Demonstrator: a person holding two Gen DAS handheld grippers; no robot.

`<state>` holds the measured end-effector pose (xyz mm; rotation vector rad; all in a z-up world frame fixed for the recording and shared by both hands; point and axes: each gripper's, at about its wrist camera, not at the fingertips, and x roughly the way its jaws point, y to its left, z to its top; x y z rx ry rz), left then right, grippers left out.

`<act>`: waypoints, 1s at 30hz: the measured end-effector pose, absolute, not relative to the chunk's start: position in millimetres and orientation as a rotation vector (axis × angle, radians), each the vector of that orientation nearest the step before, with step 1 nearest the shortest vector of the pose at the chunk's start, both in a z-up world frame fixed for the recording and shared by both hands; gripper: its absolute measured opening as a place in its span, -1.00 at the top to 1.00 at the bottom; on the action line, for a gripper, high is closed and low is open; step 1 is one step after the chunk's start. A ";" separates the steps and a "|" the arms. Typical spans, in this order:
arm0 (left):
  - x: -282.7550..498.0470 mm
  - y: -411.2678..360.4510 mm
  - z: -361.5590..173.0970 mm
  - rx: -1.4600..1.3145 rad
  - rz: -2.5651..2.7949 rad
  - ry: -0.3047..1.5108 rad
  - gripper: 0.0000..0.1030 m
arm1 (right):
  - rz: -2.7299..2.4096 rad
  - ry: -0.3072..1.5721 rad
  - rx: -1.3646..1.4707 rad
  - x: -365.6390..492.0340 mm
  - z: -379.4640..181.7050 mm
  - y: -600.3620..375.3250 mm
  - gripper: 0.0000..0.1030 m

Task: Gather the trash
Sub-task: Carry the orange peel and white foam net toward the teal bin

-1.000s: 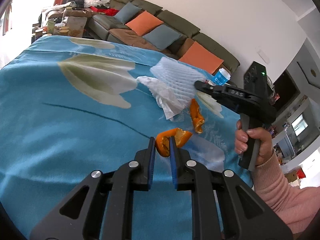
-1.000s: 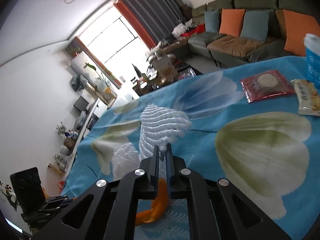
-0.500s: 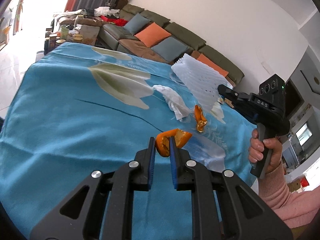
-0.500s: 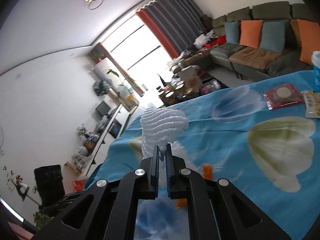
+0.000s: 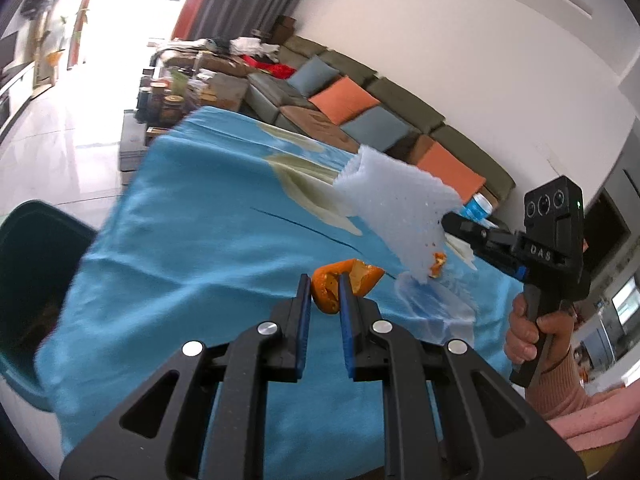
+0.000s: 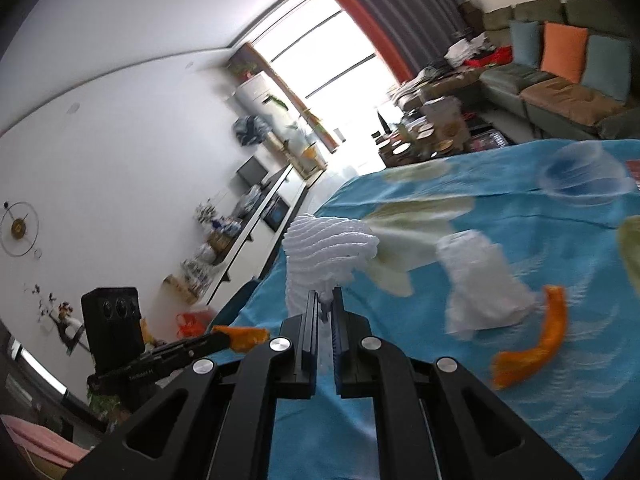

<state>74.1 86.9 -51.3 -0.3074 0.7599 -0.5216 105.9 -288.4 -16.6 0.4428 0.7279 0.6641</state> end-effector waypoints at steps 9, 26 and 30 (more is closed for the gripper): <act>59.4 131.3 -50.1 -0.353 -0.436 0.735 0.73 | 0.747 0.777 0.397 113.8 -22.5 -243.6 0.90; 27.9 220.2 -46.5 -0.436 -0.222 0.670 0.73 | 0.897 0.837 0.301 128.6 -20.6 -152.8 0.90; 25.9 234.1 -46.8 -0.447 -0.185 0.663 0.73 | 0.921 0.852 0.284 132.2 -19.7 -136.6 0.90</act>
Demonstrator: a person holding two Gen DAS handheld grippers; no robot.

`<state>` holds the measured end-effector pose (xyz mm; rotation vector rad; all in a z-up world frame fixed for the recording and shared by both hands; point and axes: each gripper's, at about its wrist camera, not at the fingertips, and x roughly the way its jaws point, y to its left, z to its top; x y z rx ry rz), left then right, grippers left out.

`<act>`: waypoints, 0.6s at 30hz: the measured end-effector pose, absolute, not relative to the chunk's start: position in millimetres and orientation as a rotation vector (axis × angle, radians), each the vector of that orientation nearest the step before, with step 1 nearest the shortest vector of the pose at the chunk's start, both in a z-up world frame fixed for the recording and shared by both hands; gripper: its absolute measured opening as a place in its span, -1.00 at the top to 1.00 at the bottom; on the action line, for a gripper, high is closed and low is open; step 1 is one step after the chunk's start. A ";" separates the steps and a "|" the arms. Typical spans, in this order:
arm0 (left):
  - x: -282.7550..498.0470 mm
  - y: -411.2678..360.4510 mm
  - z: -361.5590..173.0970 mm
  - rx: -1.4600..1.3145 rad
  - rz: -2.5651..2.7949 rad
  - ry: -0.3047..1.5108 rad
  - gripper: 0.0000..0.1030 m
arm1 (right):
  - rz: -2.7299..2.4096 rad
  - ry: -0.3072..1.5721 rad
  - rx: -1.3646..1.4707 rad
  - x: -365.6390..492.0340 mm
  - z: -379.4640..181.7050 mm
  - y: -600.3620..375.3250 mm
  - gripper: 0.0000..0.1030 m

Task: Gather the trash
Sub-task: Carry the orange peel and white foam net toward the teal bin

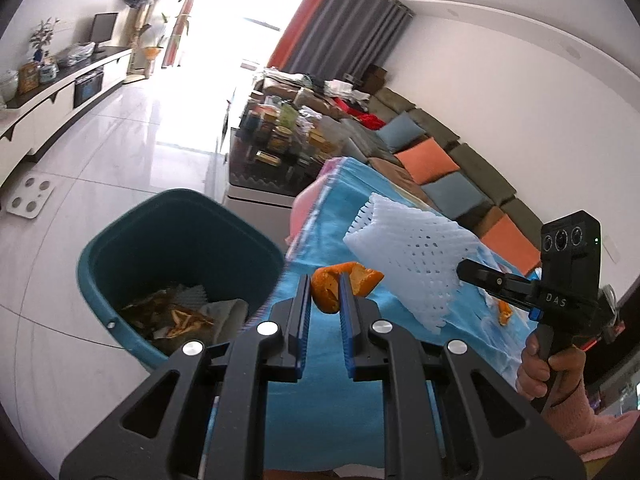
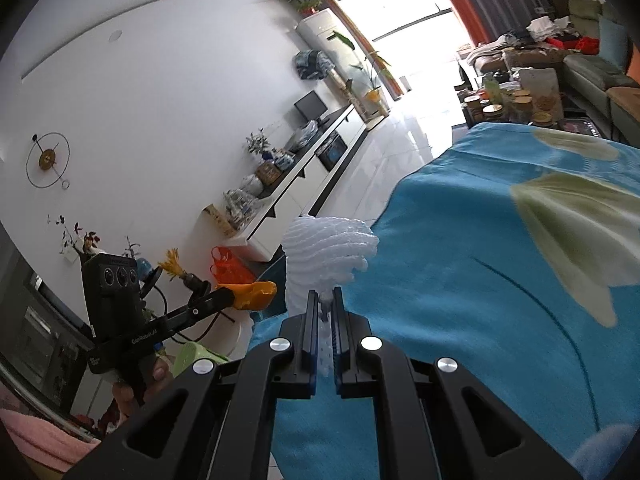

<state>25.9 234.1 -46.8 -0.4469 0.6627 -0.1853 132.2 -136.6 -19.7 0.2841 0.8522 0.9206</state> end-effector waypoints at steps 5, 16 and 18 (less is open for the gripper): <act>23.4 255.5 -50.9 -0.468 -0.129 0.665 0.73 | 0.947 0.878 0.258 139.7 -20.4 -114.1 0.90; 20.0 284.0 -58.7 -0.495 -0.035 0.671 0.73 | 0.969 0.915 0.210 152.8 -25.7 -75.3 0.90; 19.9 286.7 -60.4 -0.497 -0.026 0.672 0.73 | 0.969 0.918 0.205 154.4 -25.5 -68.9 0.90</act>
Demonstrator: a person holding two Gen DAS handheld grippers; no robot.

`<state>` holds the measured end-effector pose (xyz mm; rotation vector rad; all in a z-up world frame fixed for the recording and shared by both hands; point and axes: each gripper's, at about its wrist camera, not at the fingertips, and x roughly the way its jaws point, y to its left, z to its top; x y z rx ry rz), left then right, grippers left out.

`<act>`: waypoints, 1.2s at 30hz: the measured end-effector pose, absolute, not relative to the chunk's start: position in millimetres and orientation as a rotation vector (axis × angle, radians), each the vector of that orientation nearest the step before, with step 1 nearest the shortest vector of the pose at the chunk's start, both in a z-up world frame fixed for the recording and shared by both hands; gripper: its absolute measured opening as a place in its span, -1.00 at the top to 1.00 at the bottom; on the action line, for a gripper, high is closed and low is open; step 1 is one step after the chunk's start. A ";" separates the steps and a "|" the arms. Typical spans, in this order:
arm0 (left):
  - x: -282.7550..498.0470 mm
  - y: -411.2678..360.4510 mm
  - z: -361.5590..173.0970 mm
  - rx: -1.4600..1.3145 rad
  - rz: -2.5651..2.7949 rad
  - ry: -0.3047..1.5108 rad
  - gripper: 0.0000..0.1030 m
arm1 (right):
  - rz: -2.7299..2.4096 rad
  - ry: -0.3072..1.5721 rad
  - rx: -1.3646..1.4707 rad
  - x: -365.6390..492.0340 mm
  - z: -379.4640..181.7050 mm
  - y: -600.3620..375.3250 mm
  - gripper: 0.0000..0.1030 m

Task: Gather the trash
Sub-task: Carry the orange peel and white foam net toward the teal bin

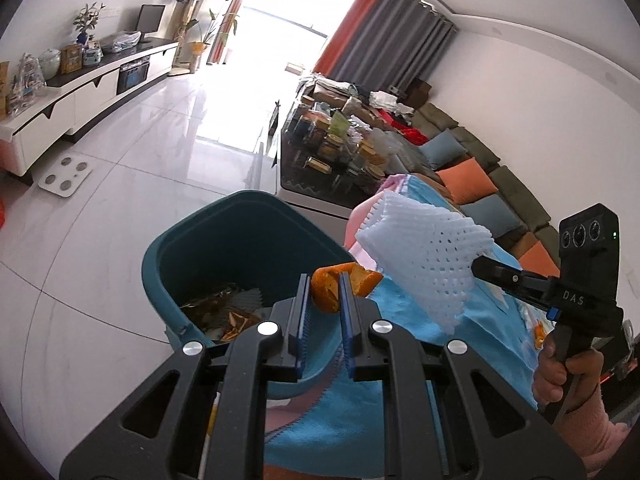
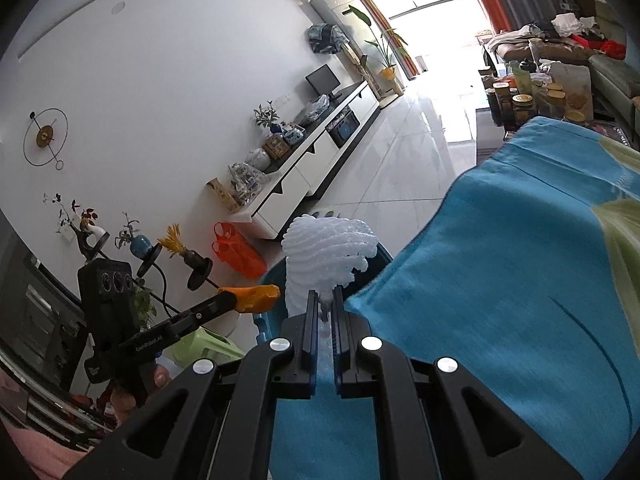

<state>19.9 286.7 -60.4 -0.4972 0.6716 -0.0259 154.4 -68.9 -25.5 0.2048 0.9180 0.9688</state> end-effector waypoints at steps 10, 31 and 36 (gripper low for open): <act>28.9 292.0 -67.9 -0.491 0.038 0.696 0.73 | 0.948 0.934 0.154 158.1 -29.4 -37.0 0.90; 61.2 278.5 -95.5 -0.485 0.106 0.762 0.73 | 0.915 0.993 0.024 162.6 -48.7 29.3 0.90; 69.7 277.7 -104.8 -0.498 0.113 0.778 0.72 | 0.911 1.016 -0.003 163.8 -56.2 43.0 0.90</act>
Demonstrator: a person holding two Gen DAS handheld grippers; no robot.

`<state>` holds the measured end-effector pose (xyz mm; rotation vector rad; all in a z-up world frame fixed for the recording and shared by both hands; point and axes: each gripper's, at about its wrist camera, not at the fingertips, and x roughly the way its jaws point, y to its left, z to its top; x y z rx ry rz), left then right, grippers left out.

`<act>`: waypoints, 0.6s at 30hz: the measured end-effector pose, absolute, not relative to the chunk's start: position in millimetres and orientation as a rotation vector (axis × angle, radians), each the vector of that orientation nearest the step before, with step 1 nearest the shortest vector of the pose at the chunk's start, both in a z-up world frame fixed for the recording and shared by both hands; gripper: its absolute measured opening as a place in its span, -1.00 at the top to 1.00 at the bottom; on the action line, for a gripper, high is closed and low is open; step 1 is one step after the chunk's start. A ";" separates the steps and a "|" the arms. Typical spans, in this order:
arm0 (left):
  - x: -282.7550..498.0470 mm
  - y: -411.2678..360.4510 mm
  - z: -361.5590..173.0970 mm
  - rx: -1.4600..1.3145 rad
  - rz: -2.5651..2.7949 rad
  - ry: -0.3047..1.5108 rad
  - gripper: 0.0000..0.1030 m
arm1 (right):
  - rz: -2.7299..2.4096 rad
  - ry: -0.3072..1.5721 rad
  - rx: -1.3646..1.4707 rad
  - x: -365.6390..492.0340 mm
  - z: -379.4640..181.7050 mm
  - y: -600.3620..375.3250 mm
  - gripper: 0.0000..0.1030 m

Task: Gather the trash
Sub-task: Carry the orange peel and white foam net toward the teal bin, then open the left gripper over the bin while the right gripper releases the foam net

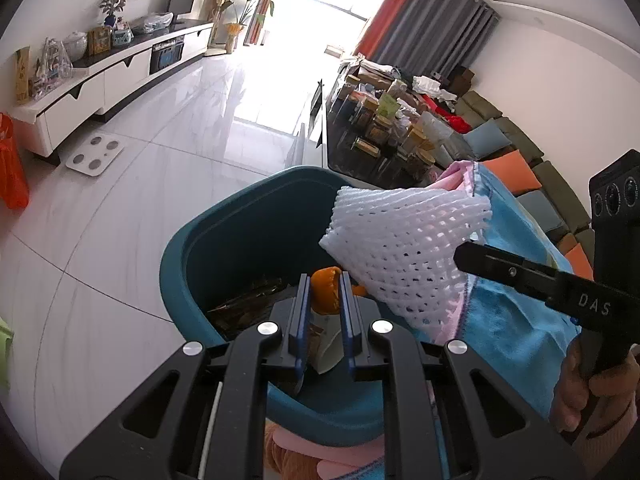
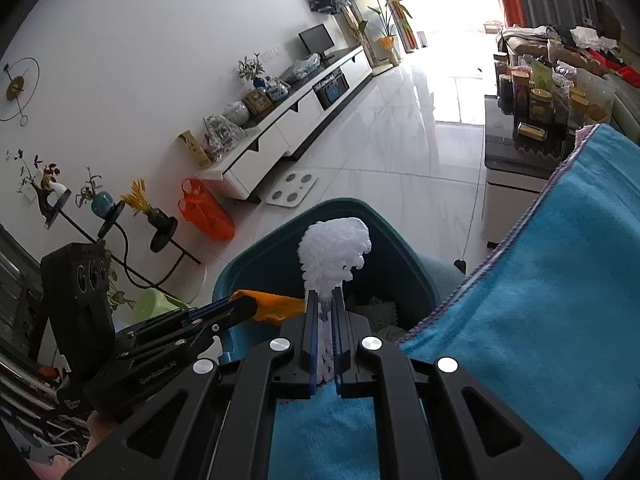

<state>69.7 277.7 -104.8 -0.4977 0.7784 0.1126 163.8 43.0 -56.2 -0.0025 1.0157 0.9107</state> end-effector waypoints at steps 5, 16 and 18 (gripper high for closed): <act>78.8 280.3 -114.8 -0.543 0.108 0.785 0.69 | 0.900 1.034 -0.031 166.2 -59.7 53.0 0.86; 84.6 279.9 -120.0 -0.564 0.079 0.765 0.46 | 0.896 1.047 0.007 167.9 -60.1 45.3 0.79; 77.5 279.8 -116.6 -0.559 0.075 0.747 0.29 | 0.899 1.044 0.026 167.9 -57.5 37.4 0.74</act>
